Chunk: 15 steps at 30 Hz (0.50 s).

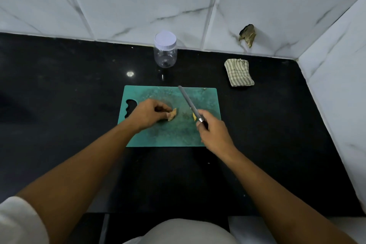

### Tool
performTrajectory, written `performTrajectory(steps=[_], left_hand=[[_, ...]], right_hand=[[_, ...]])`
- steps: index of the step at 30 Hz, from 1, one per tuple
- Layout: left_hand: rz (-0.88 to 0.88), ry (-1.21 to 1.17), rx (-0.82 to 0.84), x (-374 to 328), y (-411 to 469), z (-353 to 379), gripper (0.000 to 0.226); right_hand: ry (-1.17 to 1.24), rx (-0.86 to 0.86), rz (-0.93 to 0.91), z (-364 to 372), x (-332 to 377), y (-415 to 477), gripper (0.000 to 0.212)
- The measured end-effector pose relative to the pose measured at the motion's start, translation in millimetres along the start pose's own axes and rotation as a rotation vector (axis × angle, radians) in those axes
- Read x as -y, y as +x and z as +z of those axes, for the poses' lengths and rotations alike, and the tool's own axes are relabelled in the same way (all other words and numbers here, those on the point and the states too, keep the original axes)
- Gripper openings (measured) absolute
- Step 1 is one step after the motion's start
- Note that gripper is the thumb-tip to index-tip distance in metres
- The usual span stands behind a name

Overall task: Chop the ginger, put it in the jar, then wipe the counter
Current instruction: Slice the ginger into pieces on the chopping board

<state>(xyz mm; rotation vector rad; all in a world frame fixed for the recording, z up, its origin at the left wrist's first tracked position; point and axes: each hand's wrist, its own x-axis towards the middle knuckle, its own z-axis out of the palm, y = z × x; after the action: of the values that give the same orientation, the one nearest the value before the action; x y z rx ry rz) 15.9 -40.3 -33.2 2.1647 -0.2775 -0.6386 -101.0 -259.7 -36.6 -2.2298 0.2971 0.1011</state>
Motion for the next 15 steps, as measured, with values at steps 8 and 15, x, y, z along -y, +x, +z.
performTrajectory(steps=[8,15], left_hand=[[0.171,0.339,-0.209,9.4,-4.7,5.6,0.035],[0.268,0.49,-0.24,14.9,0.4,4.7,0.03]], right_hand=[[-0.072,0.048,-0.009,19.1,6.4,-24.1,0.051],[-0.253,-0.059,-0.035,25.7,24.2,-41.9,0.055]])
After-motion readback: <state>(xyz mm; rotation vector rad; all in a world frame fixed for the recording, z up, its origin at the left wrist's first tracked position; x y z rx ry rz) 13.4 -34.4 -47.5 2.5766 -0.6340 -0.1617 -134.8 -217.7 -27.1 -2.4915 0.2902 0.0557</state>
